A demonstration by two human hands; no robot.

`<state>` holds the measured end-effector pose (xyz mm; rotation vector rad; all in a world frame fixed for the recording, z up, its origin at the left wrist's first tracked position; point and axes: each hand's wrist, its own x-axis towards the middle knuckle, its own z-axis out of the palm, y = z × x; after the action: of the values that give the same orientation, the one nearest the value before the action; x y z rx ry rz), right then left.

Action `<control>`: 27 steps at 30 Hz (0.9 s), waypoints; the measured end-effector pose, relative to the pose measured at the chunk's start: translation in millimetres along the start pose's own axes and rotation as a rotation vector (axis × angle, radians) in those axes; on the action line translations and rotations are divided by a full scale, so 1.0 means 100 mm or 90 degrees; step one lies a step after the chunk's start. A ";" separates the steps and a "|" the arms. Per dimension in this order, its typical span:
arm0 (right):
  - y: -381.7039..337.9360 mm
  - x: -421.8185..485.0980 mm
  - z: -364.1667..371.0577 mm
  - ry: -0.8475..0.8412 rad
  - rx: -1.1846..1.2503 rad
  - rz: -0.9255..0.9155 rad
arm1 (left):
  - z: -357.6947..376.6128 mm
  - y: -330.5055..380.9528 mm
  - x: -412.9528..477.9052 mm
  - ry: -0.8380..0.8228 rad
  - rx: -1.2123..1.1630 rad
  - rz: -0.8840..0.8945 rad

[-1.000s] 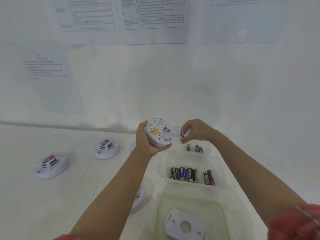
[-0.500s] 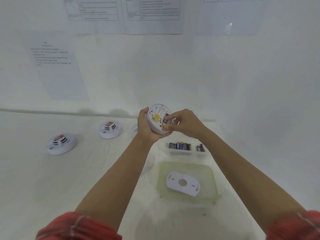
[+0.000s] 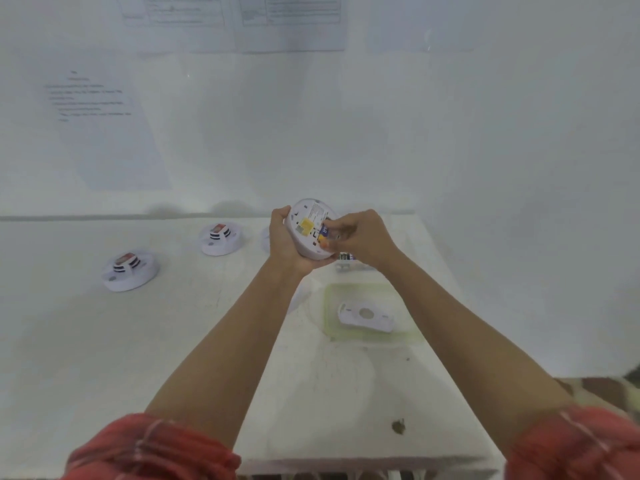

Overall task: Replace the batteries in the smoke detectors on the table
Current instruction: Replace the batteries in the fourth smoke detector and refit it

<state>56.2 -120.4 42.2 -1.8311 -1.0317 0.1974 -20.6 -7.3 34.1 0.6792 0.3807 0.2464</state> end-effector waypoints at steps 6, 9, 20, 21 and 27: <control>-0.04 -0.02 -0.07 -0.059 0.044 0.039 | 0.01 -0.04 -0.05 0.001 -0.013 -0.017; -0.04 -0.04 -0.04 -0.078 0.027 0.055 | -0.03 -0.05 -0.03 0.007 -0.031 -0.019; 0.13 0.29 -0.04 -0.064 -0.022 0.045 | -0.07 0.01 0.34 0.005 -0.034 0.000; 0.14 0.39 -0.11 -0.061 0.000 0.042 | -0.03 0.07 0.40 -0.002 -0.037 0.011; 0.58 1.08 -0.56 -0.004 -0.128 0.159 | 0.04 0.36 0.88 0.007 -0.004 0.064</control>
<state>186.9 -89.4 54.8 -2.1425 -0.8496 0.2560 56.9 47.6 37.2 0.6916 0.3572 0.3470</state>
